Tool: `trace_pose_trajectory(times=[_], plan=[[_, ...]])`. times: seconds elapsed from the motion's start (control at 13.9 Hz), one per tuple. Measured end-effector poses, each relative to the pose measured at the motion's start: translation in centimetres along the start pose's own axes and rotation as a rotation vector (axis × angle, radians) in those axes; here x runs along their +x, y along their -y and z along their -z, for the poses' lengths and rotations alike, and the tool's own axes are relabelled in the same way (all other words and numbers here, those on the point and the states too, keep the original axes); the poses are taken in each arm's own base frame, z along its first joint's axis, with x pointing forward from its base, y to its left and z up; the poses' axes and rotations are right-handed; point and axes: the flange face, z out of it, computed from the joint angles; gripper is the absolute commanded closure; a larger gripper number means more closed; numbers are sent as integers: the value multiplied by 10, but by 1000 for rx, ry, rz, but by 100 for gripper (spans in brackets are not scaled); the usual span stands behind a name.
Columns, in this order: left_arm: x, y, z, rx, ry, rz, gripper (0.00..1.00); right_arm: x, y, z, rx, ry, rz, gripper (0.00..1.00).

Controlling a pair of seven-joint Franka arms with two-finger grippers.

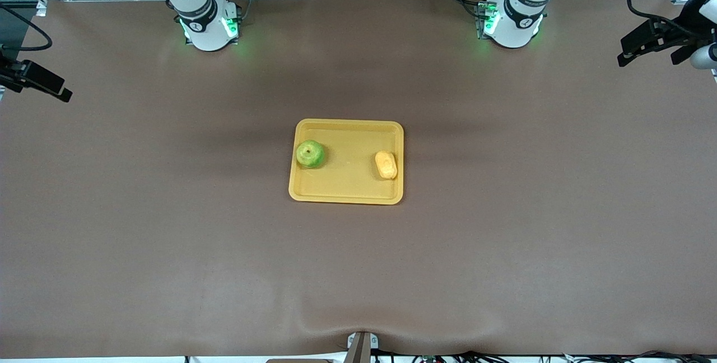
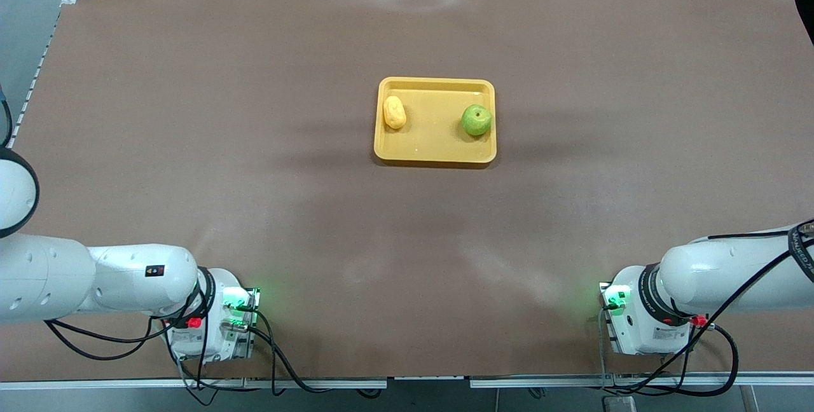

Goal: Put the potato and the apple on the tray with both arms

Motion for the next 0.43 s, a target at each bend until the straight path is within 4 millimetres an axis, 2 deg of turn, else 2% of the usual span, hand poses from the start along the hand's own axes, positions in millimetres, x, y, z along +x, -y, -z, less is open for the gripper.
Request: trace_pose_trajectory(times=[0.43], plan=[[0,0,3,-1,-7,-1,0,0,0,0,-1,0,0,0]])
